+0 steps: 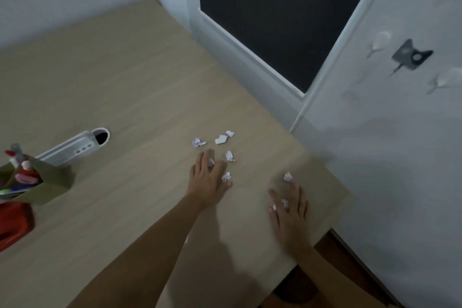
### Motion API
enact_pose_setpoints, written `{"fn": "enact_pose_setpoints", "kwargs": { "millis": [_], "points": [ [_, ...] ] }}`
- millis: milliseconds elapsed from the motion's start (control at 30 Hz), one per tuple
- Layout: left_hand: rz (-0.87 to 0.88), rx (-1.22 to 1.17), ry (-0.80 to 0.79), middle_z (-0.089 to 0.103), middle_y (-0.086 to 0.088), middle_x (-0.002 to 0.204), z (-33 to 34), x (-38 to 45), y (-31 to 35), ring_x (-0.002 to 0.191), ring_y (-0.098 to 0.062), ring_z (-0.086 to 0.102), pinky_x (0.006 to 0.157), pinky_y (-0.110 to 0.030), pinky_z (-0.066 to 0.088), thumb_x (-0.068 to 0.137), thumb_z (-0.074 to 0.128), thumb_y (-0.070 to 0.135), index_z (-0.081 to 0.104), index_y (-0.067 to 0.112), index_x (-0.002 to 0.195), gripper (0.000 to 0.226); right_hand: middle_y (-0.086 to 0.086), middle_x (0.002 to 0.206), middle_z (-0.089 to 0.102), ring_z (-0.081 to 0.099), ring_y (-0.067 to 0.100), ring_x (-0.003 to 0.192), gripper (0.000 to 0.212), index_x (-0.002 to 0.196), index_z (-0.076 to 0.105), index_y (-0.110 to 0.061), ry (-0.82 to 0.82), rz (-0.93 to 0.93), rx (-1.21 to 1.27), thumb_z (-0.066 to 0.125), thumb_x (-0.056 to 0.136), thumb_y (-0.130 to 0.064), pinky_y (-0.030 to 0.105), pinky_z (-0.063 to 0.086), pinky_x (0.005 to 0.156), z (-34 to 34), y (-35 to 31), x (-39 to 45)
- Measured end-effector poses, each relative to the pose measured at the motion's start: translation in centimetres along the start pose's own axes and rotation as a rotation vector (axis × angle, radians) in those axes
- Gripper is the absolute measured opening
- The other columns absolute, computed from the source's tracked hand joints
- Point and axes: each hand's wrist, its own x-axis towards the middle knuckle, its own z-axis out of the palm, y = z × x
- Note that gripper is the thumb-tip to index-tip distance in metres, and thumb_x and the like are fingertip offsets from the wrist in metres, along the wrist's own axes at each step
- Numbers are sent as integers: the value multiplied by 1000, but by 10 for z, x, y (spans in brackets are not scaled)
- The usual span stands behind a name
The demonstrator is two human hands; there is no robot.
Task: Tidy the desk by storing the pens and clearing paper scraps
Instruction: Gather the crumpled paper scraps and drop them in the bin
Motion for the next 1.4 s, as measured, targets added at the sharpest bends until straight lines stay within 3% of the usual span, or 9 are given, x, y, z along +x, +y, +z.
{"fn": "enact_pose_setpoints", "kwargs": {
  "millis": [167,367,533,667,800,933,1067,1233,1400],
  "points": [
    [77,33,97,50,-10,134,15,-4,2,119,-31,48,96,-40,39,93,52,34,61,20,109,23,28,148,37,35,51,134,51,133,56,-28,37,43,-13,51,87,-48,52,40,102,3,8,52],
    [162,-31,138,65,-12,96,11,-6,-8,77,-28,57,72,-35,47,93,55,13,63,5,97,12,9,104,64,64,34,96,27,99,70,-16,-36,56,234,47,85,-12,33,48,85,7,-9,98],
    [-373,-578,397,54,14,62,-11,8,-8,56,0,55,54,-23,28,100,35,29,42,32,96,8,2,99,71,70,21,82,31,111,61,-19,51,-196,182,44,88,-8,27,56,66,23,-30,121],
    [-411,-579,450,66,-8,80,-33,32,-27,66,-13,60,64,-18,36,95,40,2,47,9,138,44,-8,94,63,59,13,75,41,131,48,-33,11,-302,60,31,98,-49,27,51,56,37,-61,134],
    [-380,-476,491,60,-26,107,-43,61,-35,97,-36,62,82,-25,40,89,42,-5,67,-7,112,34,3,93,59,54,24,80,43,118,59,-27,-6,-427,67,38,95,-56,35,52,71,44,-82,138],
    [-380,-474,387,54,-19,116,-42,92,-18,108,-35,52,94,-36,40,89,45,31,60,-1,113,44,7,100,62,52,25,90,35,105,65,-10,66,-382,104,47,96,-40,38,51,81,43,-76,135],
    [-345,-126,291,52,-3,109,-24,107,-2,105,-25,44,96,-44,38,71,46,77,54,15,106,72,6,96,58,54,27,86,27,97,56,-17,70,-284,109,53,93,-43,40,49,77,43,-64,131],
    [-238,81,313,59,-10,107,-3,102,-28,97,-34,52,87,-44,42,90,44,40,60,16,102,31,9,138,45,44,30,123,63,126,46,-23,46,-98,92,44,84,-69,41,40,92,45,-64,145],
    [-39,59,290,59,-21,91,-16,74,-64,75,-38,58,66,-39,50,85,51,12,63,-1,94,20,11,156,24,24,35,142,90,146,25,-34,-61,-266,96,35,73,-86,44,31,105,44,-72,173]
  ]
}}
